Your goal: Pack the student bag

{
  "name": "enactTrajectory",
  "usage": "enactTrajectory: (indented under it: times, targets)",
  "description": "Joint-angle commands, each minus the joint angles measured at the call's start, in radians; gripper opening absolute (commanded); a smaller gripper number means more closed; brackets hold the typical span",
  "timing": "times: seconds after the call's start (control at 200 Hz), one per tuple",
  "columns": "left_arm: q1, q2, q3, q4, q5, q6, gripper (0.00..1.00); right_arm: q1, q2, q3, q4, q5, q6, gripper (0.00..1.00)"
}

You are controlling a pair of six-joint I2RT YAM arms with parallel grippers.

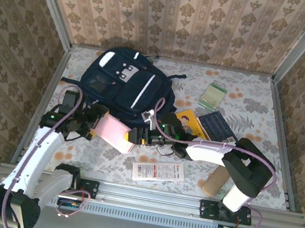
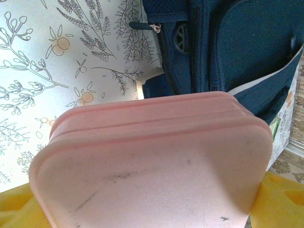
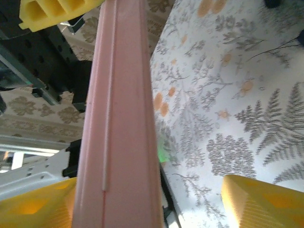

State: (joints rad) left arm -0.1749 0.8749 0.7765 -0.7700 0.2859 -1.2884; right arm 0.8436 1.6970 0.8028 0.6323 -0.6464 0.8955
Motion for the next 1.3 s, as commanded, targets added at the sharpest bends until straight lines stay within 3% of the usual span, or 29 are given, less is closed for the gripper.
enactTrajectory:
  times: [0.0,0.195,0.315,0.475,0.895,1.105,1.295]
  targets:
    - [0.008,-0.006,0.003,0.020,0.024,-0.031,0.71,0.004,0.026,0.020,0.097,-0.092,0.013,0.66]
    - [0.006,0.007,-0.016,0.061,0.044,-0.032,0.72,0.003,0.025,0.009,0.135,-0.096,0.014,0.40]
    - [0.003,0.033,-0.030,0.112,0.086,-0.017,0.81,-0.001,0.010,-0.003,0.133,-0.066,0.011,0.26]
    - [-0.016,0.109,0.047,0.067,0.075,0.108,1.00,-0.044,-0.043,-0.062,0.143,0.024,0.026,0.25]
    - [-0.172,0.330,0.350,0.063,-0.063,0.495,1.00,-0.340,-0.473,-0.272,-0.182,0.340,-0.035,0.27]
    - [-0.225,0.598,0.561,0.111,-0.042,0.791,0.96,-0.432,-0.722,-0.327,-0.345,0.498,-0.081,0.26]
    - [-0.216,0.930,0.863,0.056,-0.029,1.018,0.87,-0.448,-0.829,-0.325,-0.408,0.527,-0.125,0.27]
